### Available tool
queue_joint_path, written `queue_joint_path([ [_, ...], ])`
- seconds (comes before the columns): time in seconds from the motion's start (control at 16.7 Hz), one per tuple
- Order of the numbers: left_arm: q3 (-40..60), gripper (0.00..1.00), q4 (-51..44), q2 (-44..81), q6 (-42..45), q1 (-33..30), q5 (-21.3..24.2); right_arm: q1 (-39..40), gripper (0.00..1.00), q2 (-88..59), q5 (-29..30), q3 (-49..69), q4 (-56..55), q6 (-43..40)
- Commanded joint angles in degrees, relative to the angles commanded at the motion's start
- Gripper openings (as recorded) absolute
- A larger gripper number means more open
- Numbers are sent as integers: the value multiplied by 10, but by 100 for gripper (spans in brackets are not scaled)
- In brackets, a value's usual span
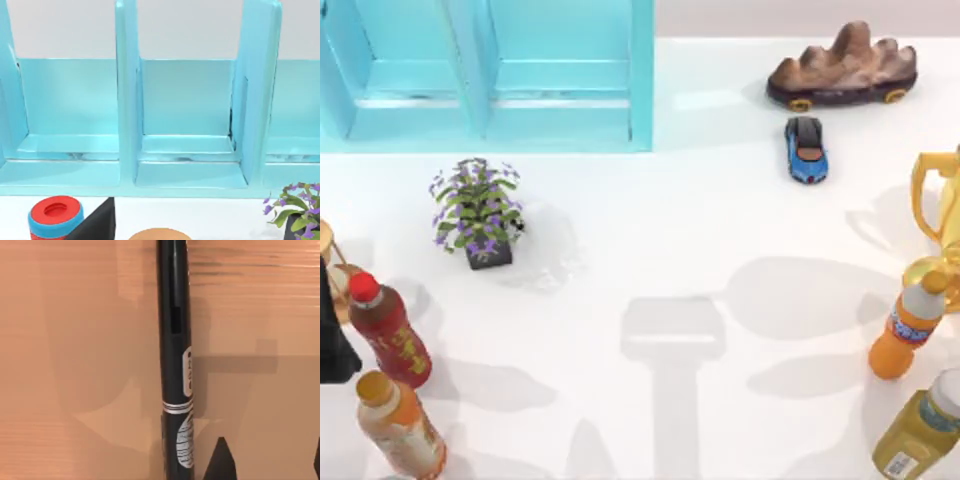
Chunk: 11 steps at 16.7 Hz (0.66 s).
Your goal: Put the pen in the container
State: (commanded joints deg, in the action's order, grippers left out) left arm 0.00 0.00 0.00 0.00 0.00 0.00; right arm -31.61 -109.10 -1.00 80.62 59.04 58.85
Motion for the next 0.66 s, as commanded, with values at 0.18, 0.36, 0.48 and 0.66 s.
queue_joint_path([
  [0.18, 0, 100, 0, 0, 0, 0, 0, 0, 83, 0, 0, 0, 0, 0],
  [0.36, 0, 100, 0, 0, 0, 0, 0, 0, 100, 0, 0, 0, 0, 0],
  [0.48, 0, 100, 0, 0, 0, 0, 0, 0, 100, 0, 0, 0, 0, 0],
  [0.66, 0, 100, 0, 0, 0, 0, 0, 0, 100, 0, 0, 0, 0, 0],
])
